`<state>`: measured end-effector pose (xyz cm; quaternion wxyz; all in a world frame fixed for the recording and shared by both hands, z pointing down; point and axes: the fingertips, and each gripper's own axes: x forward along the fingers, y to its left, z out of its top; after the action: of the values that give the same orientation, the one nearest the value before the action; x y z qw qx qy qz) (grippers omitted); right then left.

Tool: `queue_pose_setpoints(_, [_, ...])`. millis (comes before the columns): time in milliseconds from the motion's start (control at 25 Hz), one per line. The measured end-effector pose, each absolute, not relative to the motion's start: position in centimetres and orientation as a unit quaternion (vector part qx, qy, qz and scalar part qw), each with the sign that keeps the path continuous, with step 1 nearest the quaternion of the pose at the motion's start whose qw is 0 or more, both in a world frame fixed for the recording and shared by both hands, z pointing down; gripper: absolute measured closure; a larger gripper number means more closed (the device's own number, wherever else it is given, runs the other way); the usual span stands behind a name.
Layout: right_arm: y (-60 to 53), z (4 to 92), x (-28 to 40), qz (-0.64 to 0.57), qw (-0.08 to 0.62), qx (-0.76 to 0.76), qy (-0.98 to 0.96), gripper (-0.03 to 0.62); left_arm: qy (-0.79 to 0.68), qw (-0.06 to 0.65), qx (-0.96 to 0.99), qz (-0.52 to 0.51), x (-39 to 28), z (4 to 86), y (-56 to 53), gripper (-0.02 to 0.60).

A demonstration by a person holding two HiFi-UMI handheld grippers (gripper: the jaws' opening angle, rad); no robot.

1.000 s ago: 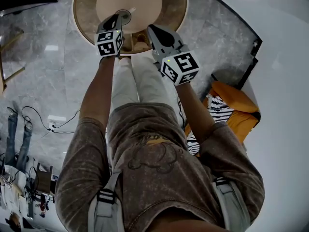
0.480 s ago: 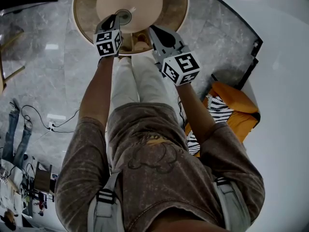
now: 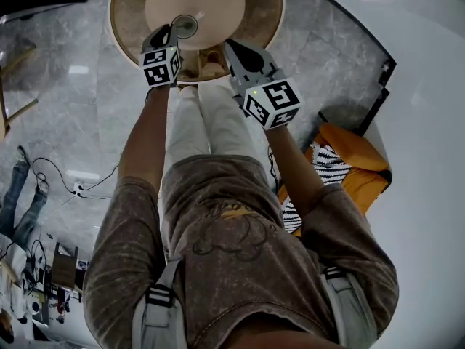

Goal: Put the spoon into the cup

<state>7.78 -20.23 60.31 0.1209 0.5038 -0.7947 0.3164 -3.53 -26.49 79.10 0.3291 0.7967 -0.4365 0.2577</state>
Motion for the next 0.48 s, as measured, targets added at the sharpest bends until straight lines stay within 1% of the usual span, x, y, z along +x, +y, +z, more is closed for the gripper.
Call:
queue_pose_setpoints(400, [-19.75, 60.22, 8.25, 0.317, 0.120, 0.501, -0.796, 0.577, -0.438, 0.333, 0.793, 0.261, -3.34, 79.30, -25.65, 0.525])
queue_pose_setpoints(440, [-19.65, 60.11, 8.29, 0.317, 0.120, 0.501, -0.796, 0.577, -0.437, 0.334, 0.793, 0.260, -3.28, 79.21, -25.56, 0.522])
queue_pose_setpoints(480, [-19.63, 60.00, 8.27, 0.317, 0.120, 0.500, -0.797, 0.576, -0.436, 0.336, 0.793, 0.260, -3.25, 79.13, -25.54, 0.504])
